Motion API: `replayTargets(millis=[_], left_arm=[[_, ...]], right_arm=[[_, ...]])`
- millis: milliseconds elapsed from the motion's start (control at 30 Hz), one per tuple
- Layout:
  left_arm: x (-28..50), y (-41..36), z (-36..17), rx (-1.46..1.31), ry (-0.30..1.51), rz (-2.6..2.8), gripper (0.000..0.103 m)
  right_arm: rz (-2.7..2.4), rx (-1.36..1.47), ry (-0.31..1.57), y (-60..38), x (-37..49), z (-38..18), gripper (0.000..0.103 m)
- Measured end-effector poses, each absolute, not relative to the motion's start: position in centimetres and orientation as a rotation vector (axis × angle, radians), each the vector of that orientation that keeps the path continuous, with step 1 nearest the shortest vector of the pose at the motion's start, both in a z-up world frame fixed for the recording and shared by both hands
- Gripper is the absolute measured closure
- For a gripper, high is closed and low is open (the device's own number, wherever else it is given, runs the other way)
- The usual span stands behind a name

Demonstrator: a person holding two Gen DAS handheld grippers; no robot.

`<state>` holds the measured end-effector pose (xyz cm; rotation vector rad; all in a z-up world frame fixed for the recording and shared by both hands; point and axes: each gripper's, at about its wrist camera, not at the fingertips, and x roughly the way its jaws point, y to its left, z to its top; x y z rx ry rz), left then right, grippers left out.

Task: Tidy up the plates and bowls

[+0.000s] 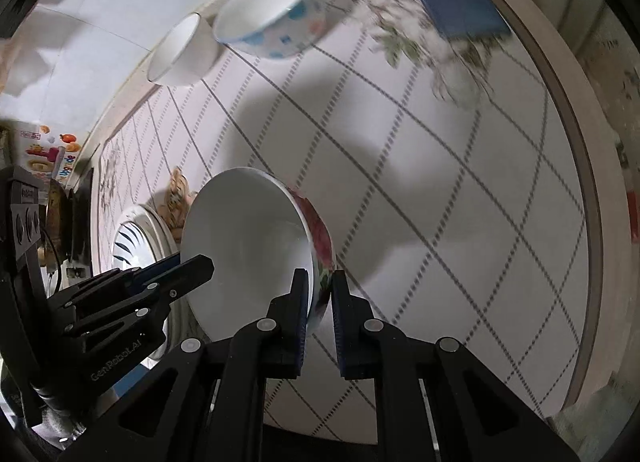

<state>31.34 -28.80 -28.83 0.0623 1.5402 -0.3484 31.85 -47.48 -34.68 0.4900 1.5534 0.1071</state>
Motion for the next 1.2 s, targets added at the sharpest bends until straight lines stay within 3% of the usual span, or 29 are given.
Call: replayTargets(millis=[533,667,733,800,833,1033,1200], left_arm=[[30.5,-31.3,-29.8,0.176,1.512,-0.339,0.086],[30.9,-30.6,-26.9,0.169,1.462,-0.338,0.085],[31.8,-29.9,-24.6,0.136,1.418,-0.34,0.085],[33.5,-29.4,-22.6,0.102,1.378,-0.338,0.077],[34.8,-29.1,-21.9,0.084,1.358,-0.335,0.069],[43.9,-27.6,-23.1,-0.072,1.346,-0.288,0.069],[50.0,-27.4,-27.1,-0.166,1.425,-0.259,0.069]], right_arm=[[0.109,0.526,1.613,-49.0,30.8,-36.3,0.09],[0.135,0.583,1.638,-50.1,31.3,-36.0,0.088],[0.162,0.622,1.628,-51.1,31.8,-35.1,0.081],[0.162,0.633,1.598,-52.1,32.4,-33.8,0.051],[0.157,0.641,1.573,-52.9,33.0,-32.9,0.048],[0.143,0.658,1.39,-55.5,40.0,-29.8,0.047],[0.136,0.651,1.345,-55.0,47.6,-32.3,0.047]])
